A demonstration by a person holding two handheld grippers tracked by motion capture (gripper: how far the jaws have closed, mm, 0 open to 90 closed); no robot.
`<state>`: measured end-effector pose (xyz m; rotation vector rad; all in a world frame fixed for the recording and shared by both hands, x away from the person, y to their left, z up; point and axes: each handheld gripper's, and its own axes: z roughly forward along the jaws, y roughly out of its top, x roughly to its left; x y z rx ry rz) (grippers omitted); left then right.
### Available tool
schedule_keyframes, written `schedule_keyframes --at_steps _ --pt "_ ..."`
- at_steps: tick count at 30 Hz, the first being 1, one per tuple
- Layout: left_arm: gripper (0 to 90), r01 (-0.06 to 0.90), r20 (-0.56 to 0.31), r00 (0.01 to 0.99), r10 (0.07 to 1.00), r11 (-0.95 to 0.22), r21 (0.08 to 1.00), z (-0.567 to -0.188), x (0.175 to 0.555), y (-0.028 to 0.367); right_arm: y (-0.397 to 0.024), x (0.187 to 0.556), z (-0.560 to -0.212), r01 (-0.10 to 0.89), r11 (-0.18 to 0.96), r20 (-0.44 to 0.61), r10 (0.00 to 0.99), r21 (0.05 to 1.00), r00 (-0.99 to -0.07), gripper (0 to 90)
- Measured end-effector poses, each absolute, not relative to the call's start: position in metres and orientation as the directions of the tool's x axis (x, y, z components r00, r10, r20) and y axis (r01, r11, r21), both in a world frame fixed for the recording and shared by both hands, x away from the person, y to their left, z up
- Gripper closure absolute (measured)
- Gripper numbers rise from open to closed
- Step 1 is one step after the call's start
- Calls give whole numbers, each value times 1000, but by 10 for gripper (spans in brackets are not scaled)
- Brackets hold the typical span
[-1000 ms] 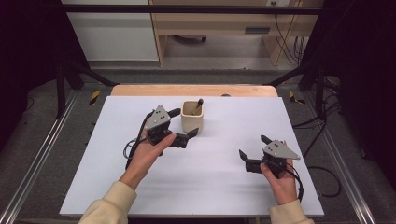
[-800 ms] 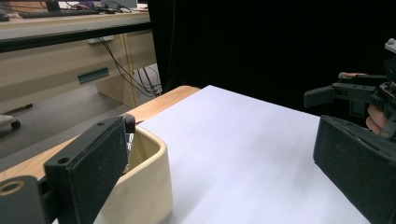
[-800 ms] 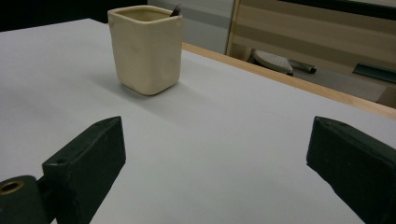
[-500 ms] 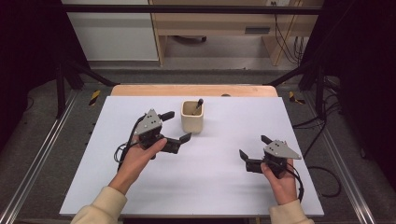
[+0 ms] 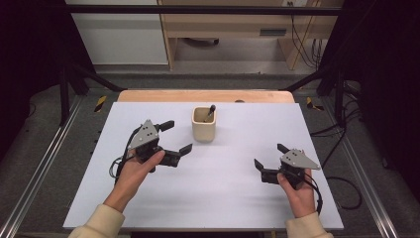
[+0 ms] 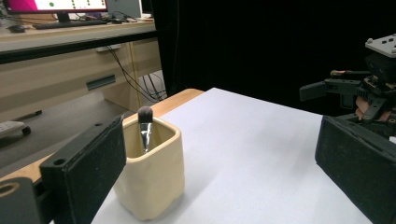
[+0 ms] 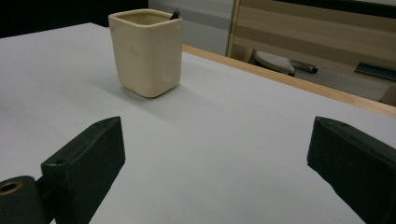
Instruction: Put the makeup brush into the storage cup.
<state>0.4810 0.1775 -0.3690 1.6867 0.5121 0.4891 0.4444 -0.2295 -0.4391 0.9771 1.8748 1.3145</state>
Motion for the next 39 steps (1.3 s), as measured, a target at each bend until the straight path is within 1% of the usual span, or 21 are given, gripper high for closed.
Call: schedule_keyframes --at_steps 8,12,17,22,39 --pt "15 62 39 796 605 -145 987 -373 475 196 -230 444 -439 209 223 -84 849 952 -521 46" --pt "17 46 54 788 614 -147 988 -375 472 206 -231 444 -439 210 220 -81 849 953 -522 46" --pt "16 48 46 776 629 -132 990 -376 469 218 -232 443 -438 207 217 -79 848 954 -523 46" --pt "15 30 65 767 638 -136 990 -374 464 228 -232 442 -439 209 219 -79 847 953 -525 48" --pt "16 12 50 730 681 -86 996 -375 451 264 -236 440 -437 201 211 -76 846 957 -528 52"
